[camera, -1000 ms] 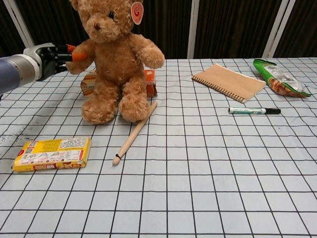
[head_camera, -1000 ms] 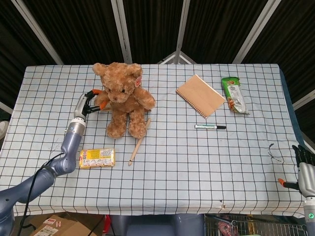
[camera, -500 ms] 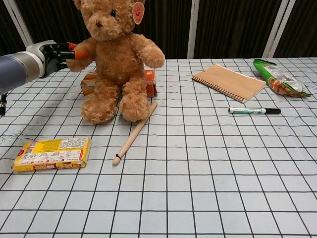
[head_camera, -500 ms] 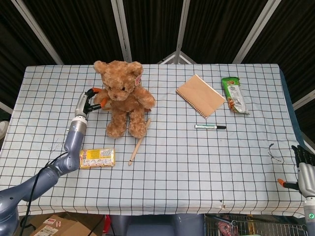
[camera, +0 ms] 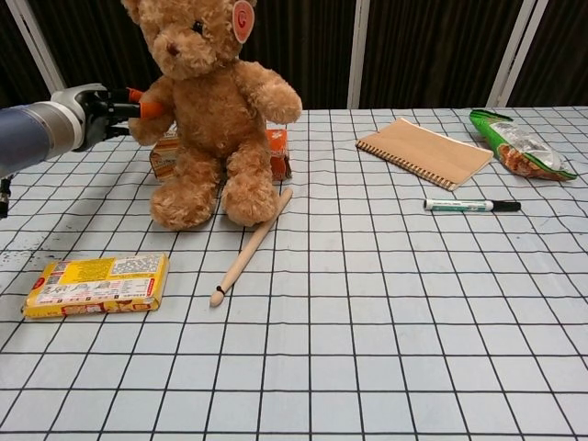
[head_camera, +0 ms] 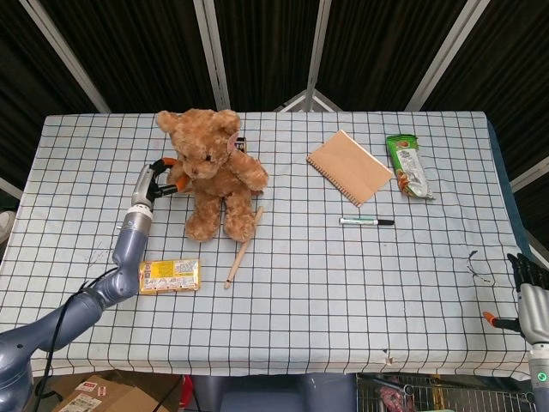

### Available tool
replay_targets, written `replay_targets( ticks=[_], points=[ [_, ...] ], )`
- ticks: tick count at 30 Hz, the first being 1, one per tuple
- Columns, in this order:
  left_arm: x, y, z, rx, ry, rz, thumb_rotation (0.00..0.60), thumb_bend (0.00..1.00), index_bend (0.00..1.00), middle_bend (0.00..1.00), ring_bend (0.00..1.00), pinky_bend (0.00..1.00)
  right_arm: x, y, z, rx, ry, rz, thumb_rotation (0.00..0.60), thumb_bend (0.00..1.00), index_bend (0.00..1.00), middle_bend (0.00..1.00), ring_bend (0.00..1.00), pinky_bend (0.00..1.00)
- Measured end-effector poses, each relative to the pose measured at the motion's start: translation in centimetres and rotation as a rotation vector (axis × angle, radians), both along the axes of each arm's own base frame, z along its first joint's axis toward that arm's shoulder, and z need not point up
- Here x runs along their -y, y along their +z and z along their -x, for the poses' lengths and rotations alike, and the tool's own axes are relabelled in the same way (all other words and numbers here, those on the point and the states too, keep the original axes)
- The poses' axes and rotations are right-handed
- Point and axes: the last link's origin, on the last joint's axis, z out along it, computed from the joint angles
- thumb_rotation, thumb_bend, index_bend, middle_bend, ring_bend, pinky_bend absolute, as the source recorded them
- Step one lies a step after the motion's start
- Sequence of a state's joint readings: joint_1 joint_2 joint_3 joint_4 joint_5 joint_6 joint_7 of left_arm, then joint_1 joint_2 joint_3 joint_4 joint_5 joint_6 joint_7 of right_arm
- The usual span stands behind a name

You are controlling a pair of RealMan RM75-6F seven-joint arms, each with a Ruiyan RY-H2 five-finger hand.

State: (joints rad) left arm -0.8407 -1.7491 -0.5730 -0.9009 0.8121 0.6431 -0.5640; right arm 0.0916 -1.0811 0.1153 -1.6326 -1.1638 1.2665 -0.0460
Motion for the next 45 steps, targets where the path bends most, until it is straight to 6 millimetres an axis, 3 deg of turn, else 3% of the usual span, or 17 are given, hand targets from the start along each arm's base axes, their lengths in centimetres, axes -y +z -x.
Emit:
replay_targets(
  ticks=[5,12,21,29,38,45],
  points=[
    [0.3,0.2,-0.9,-0.02,-0.033,-0.01,0.6,0.5,0.42,0.36,0.0,0.0,0.1,0.0,0.0,-0.001,0.0,-0.002,0.6,0.13,0.0,0.0,0.0,0.0],
    [0.5,-0.7,0.5,-0.055,0.005,0.018,0.6,0.5,0.41,0.36,0.0,0.0,0.0,0.0,-0.2,0.002,0.006,-0.003,0.6,0.13,0.0,0.0,0.0,0.0],
    [0.5,-0.2,-1.2,-0.062,-0.05,-0.014,0.6,0.49,0.41,0.36,0.0,0.0,0.0,-0.1,0.0,0.0,0.001,-0.003,0.6,0.13,0.0,0.0,0.0,0.0],
    [0.5,-0.9,1.1,-0.078,0.013,0.02,0.6,0.49,0.41,0.35,0.0,0.0,0.0,0.0,-0.1,0.005,0.005,-0.005,0.6,0.13,0.0,0.0,0.0,0.0],
    [0.4,-0.1,-0.8,-0.047,-0.041,-0.008,0.6,0.48,0.41,0.35,0.0,0.0,0.0,-0.1,-0.1,0.003,0.003,-0.005,0.6,0.13,0.0,0.0,0.0,0.0],
    [0.5,0.1,-0.3,-0.049,-0.022,0.004,0.6,0.45,0.4,0.29,0.0,0.0,0.0,0.0,-0.2,0.001,0.004,-0.003,0.6,0.13,0.0,0.0,0.0,0.0]
  ],
)
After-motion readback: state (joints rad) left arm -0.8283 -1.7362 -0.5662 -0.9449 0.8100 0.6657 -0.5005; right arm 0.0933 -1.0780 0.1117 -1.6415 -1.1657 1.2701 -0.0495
